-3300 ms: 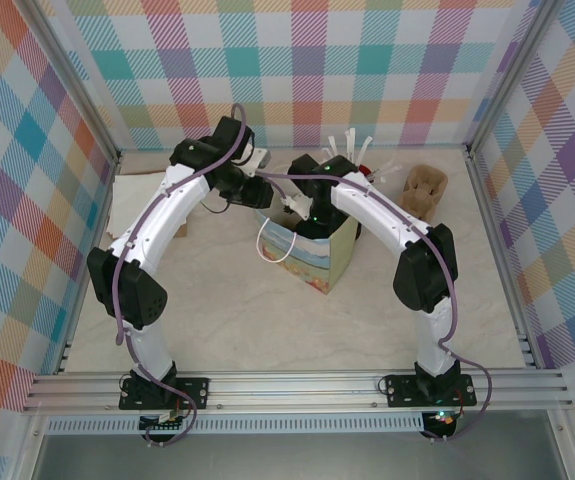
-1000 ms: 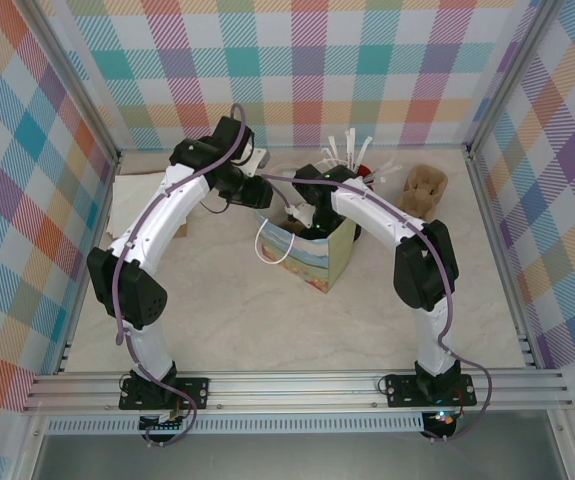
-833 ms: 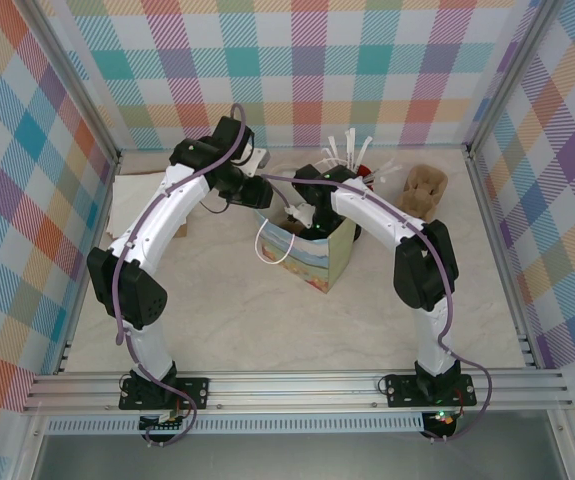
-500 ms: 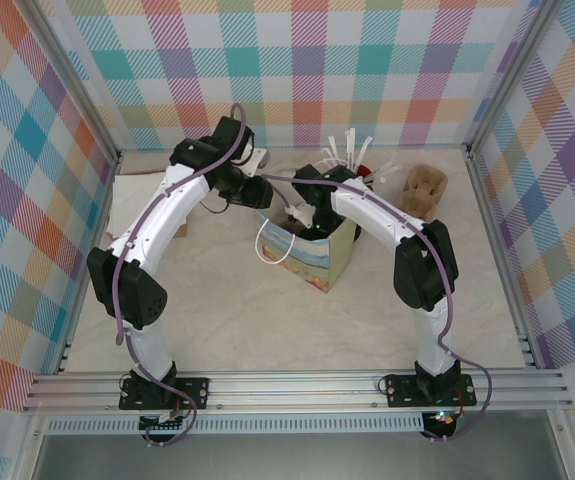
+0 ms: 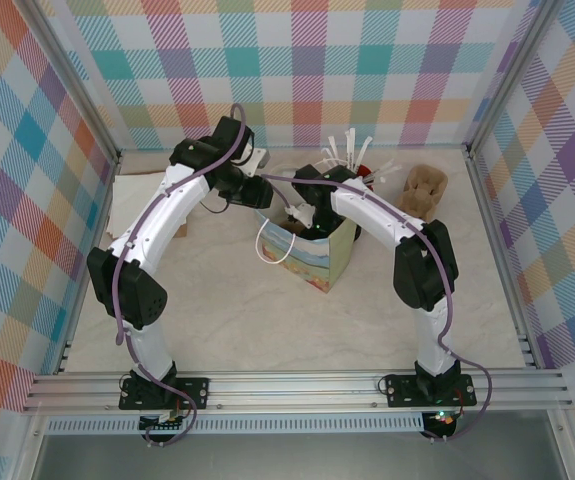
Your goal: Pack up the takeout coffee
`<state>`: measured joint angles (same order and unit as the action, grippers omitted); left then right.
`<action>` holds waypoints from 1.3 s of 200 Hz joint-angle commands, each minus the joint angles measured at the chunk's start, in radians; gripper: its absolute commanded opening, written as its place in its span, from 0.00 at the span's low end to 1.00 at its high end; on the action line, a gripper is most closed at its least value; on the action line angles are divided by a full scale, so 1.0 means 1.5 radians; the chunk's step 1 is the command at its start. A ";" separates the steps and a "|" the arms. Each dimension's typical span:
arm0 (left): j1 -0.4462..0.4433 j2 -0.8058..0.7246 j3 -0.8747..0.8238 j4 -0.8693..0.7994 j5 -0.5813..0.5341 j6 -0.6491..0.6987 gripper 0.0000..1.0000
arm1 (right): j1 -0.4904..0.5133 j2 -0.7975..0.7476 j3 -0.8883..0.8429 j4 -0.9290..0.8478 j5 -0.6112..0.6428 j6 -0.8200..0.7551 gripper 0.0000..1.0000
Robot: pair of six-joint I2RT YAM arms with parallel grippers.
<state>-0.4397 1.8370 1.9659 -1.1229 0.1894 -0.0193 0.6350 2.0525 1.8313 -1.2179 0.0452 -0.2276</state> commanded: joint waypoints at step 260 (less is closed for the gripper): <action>0.009 0.000 0.015 -0.013 -0.012 -0.011 0.43 | -0.011 0.016 -0.081 0.060 -0.006 -0.035 0.84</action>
<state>-0.4397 1.8370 1.9659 -1.1233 0.1780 -0.0196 0.6266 2.0335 1.7519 -1.1351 0.0292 -0.2535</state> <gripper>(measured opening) 0.429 0.841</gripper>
